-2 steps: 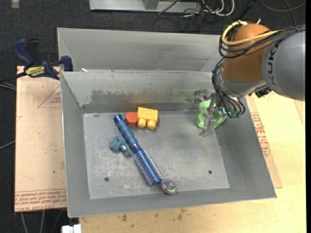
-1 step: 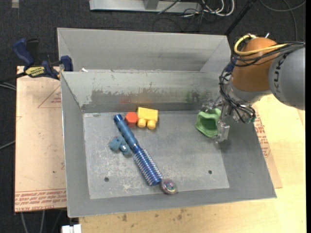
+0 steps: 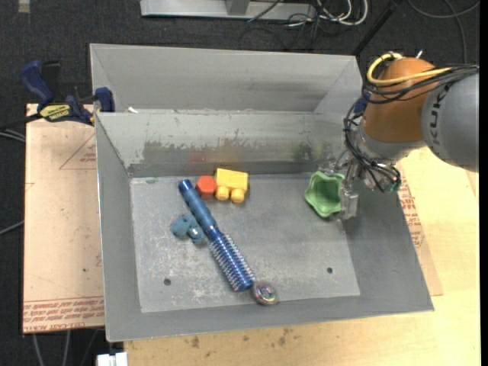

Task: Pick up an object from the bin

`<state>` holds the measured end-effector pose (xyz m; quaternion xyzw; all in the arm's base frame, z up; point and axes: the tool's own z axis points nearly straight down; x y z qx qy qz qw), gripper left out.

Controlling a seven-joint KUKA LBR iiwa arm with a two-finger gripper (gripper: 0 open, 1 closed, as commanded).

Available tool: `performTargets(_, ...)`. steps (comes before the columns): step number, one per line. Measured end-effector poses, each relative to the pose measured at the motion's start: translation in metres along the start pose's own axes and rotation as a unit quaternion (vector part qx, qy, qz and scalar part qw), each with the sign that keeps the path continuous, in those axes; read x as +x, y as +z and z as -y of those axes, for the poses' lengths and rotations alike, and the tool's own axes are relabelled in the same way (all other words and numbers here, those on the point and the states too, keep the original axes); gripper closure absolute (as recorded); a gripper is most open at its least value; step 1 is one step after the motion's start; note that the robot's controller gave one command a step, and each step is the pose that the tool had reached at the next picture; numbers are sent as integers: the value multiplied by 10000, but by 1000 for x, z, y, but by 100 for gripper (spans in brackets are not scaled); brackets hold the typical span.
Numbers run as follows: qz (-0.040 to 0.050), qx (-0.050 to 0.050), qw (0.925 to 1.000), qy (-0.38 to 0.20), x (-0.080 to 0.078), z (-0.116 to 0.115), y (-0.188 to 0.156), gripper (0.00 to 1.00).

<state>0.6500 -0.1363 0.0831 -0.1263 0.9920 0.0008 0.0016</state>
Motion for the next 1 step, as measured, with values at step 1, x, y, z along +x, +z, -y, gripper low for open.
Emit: performTargets(1, 47, 22, 9999, 111, -4, -35, -163, 100)
